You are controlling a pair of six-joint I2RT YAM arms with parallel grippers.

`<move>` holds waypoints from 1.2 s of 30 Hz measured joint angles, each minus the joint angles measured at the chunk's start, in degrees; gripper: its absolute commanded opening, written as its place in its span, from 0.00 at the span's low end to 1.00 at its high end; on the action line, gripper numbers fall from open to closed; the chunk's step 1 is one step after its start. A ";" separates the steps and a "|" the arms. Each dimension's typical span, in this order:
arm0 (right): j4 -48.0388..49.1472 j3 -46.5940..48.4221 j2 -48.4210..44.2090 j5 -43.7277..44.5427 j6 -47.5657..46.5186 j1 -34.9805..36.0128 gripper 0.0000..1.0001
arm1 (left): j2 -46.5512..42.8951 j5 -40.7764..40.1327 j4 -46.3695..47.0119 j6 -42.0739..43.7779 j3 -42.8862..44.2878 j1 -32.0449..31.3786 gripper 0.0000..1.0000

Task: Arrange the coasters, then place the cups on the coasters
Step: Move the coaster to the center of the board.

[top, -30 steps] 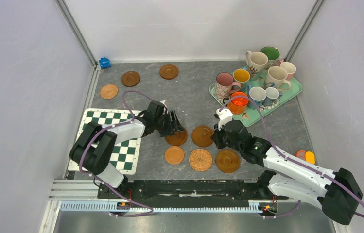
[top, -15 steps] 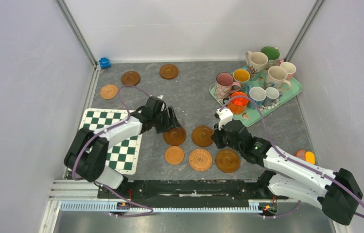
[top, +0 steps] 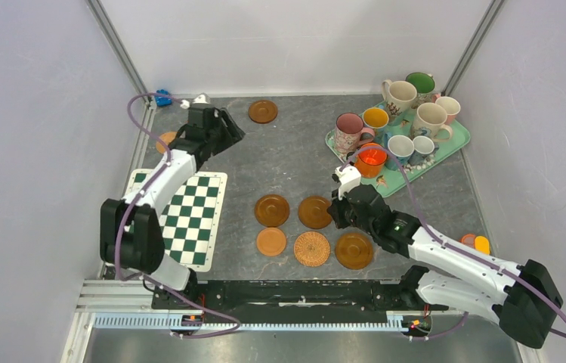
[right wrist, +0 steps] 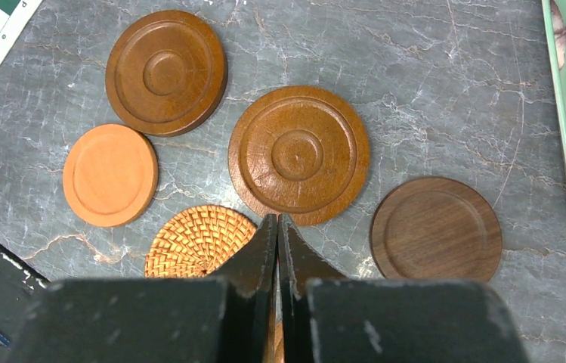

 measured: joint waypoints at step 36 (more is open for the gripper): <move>1.66 7.58 13.25 0.07 -2.32 0.00 0.00 | 58.60 22.40 23.45 -11.06 48.15 8.35 0.60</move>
